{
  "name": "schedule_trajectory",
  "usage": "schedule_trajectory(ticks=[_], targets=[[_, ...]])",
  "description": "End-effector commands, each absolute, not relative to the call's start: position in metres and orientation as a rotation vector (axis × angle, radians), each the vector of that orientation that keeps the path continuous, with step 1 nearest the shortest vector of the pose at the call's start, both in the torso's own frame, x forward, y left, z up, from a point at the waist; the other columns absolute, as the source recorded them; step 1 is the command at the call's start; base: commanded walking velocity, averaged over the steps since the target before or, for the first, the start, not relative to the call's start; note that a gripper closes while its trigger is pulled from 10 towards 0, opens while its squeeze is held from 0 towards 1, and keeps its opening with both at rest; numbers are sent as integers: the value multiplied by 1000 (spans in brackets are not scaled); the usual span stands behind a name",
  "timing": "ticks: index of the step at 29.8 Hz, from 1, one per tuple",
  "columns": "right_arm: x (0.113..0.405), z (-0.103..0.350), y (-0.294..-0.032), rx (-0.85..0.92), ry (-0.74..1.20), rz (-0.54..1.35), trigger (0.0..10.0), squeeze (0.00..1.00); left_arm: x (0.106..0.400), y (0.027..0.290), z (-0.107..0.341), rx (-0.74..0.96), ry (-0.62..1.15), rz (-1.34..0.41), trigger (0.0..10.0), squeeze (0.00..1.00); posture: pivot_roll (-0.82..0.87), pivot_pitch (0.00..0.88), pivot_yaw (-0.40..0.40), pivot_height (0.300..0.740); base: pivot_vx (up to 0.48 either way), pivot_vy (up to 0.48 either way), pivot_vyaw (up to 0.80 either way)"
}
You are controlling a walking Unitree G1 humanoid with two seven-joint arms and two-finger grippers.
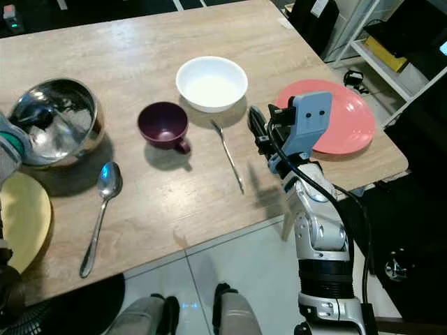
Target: Setting the table
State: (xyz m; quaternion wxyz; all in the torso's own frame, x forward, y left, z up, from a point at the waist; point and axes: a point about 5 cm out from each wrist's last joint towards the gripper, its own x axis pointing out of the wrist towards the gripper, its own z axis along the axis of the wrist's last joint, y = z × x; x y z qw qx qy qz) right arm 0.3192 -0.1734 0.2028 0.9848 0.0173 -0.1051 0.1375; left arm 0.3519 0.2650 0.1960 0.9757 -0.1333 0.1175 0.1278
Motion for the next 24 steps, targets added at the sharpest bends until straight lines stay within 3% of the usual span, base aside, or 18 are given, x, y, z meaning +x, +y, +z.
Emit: schedule_trajectory(ticks=[1,10,24], targets=[[318,201,-175,35,-208,281,10000,0,348,268,187,-263,280,271,10000,0,92,111,51,740,0,0,0],[317,200,-176,33,-208,278,10000,0,329,260,211,-35,196,325,10000,0,95,107,56,740,0,0,0],[318,199,-175,38,-205,280,10000,0,311,255,206,-148,262,377,10000,0,111,115,61,740,0,0,0]])
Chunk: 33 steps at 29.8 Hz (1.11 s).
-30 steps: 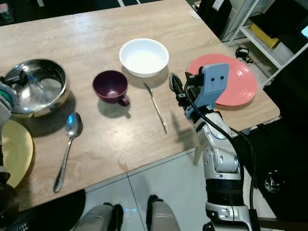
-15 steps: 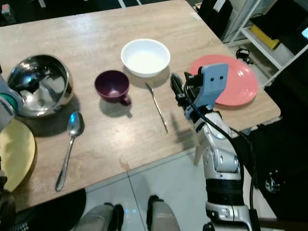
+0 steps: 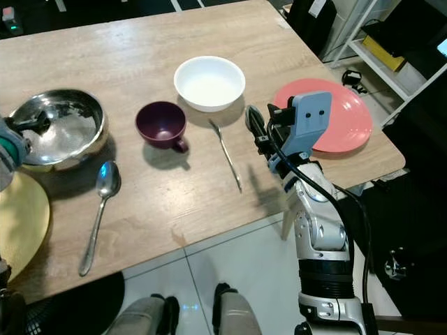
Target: Setting the table
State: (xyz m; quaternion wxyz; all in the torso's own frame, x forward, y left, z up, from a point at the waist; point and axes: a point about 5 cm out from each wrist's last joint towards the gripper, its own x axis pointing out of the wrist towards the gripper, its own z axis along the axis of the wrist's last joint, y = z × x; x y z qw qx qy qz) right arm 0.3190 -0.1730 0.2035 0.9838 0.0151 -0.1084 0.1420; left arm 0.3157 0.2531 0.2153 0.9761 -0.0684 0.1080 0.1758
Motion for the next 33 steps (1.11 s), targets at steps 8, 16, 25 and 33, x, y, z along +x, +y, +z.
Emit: schedule_trajectory(ticks=[8,16,25,33], targets=[[317,198,-175,40,-203,279,10000,0,306,259,206,-105,246,443,10000,0,112,116,59,740,0,0,0],[317,197,-175,44,-201,277,10000,0,303,269,228,66,117,527,10000,0,111,119,59,740,0,0,0],[319,198,-174,44,-202,282,10000,0,313,273,218,-35,172,494,10000,0,112,120,50,740,0,0,0],[318,198,-176,41,-202,281,10000,0,331,277,200,-117,253,385,10000,0,92,131,48,740,0,0,0]])
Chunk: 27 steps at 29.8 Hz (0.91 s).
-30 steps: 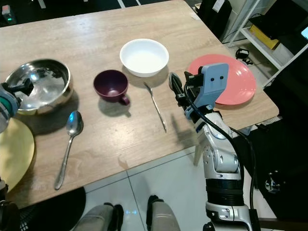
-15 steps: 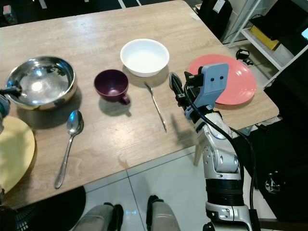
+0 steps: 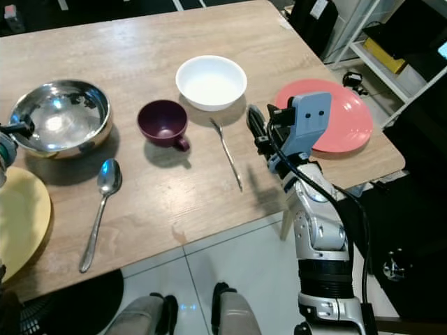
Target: Setting the table
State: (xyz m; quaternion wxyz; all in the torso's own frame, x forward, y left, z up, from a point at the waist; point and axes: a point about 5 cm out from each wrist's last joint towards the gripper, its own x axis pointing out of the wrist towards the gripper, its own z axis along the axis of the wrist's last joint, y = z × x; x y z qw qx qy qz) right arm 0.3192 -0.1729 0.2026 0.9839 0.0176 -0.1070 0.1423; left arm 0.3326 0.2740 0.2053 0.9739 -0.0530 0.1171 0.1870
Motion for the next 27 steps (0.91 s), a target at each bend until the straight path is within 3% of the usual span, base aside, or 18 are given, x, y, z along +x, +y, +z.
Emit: schedule_trajectory(ticks=[1,7,8,9,10,11,13,14,27], targets=[[317,198,-176,38,-200,279,10000,0,333,278,198,-121,263,372,10000,0,90,132,48,740,0,0,0],[316,198,-177,36,-200,276,10000,0,335,280,194,-126,285,371,10000,0,86,133,52,740,0,0,0],[316,198,-177,36,-200,274,10000,0,335,283,190,-140,298,391,7373,0,85,134,51,740,0,0,0],[316,198,-177,36,-200,274,10000,0,335,283,190,-140,298,391,7373,0,85,134,51,740,0,0,0],[315,198,-178,36,-200,273,10000,0,335,287,185,-160,311,412,4196,0,86,135,49,740,0,0,0],[315,199,-178,36,-200,273,10000,0,334,289,182,-176,318,426,2196,0,86,136,47,740,0,0,0],[315,199,-178,36,-200,273,10000,0,334,289,182,-176,318,426,2196,0,86,136,47,740,0,0,0],[316,199,-178,36,-200,275,10000,0,334,291,180,-193,318,432,0,0,87,137,44,740,0,0,0],[317,200,-176,38,-203,280,10000,0,338,294,183,-228,280,421,0,0,85,129,44,740,0,0,0]])
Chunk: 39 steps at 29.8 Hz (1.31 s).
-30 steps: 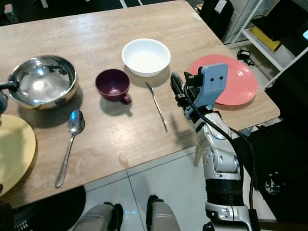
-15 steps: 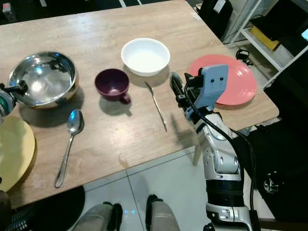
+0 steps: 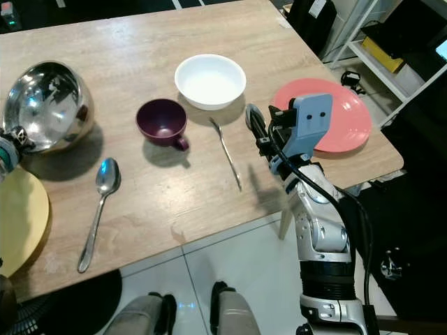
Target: Setting the table
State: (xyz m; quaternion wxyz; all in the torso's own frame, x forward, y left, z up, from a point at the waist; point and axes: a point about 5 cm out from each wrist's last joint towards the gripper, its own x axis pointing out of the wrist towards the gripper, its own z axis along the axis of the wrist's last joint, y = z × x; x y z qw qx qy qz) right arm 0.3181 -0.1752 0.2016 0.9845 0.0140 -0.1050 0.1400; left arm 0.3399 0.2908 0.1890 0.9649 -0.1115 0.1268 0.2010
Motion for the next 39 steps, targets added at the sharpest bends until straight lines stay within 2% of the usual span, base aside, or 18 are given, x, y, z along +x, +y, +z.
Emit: schedule_trajectory(ticks=[1,7,15,16,17,18,20,21,22,24,25,26,29,31,33,34,36,39], targets=[[317,200,-176,38,-203,279,10000,0,339,294,184,-230,277,418,0,0,85,129,44,740,0,0,0],[317,200,-177,36,-204,278,10000,0,342,293,189,-236,234,404,0,0,84,123,44,740,0,0,0],[318,203,-173,41,-216,289,10000,0,342,285,216,-174,51,386,0,0,93,110,42,740,0,0,0],[318,204,-172,46,-222,295,10000,0,341,282,229,-146,-33,377,3529,0,94,107,41,740,0,0,0],[318,204,-172,46,-222,295,10000,0,341,282,229,-146,-33,377,3529,0,94,107,41,740,0,0,0],[318,206,-170,54,-230,305,10000,0,339,279,241,-137,-110,370,10000,0,93,105,39,740,0,0,0],[317,209,-168,73,-239,314,10000,0,336,277,252,-128,-175,374,10000,0,94,103,38,740,0,0,0],[316,213,-166,117,-254,325,10000,0,332,275,271,-83,-281,370,10000,0,94,104,34,740,0,0,0],[316,213,-166,117,-254,325,10000,0,332,275,271,-83,-281,370,10000,0,94,104,34,740,0,0,0],[313,221,-163,205,-280,353,10000,0,325,263,300,1,-433,313,10000,0,96,102,30,740,0,0,0],[313,221,-163,205,-280,353,10000,0,325,263,300,1,-433,313,10000,0,96,102,30,740,0,0,0],[311,227,-158,273,-299,391,10000,0,324,248,312,75,-489,227,10000,0,99,101,27,740,0,0,0],[307,233,-151,331,-318,432,10000,0,325,232,316,139,-514,136,10000,0,98,97,28,740,0,0,0],[299,242,-137,421,-346,503,10000,0,329,202,313,233,-534,-18,10000,0,87,93,35,740,0,0,0],[296,244,-132,439,-355,501,10000,0,330,190,310,247,-539,-73,10000,0,84,92,41,740,0,0,0],[293,244,-128,435,-368,467,10000,0,331,178,308,266,-550,-120,10000,0,84,92,41,740,0,0,0],[293,244,-128,435,-368,467,10000,0,331,178,308,266,-550,-120,10000,0,84,92,41,740,0,0,0],[287,245,-112,336,-407,391,10000,0,333,147,298,313,-581,-216,10000,0,64,86,57,740,0,0,0]])
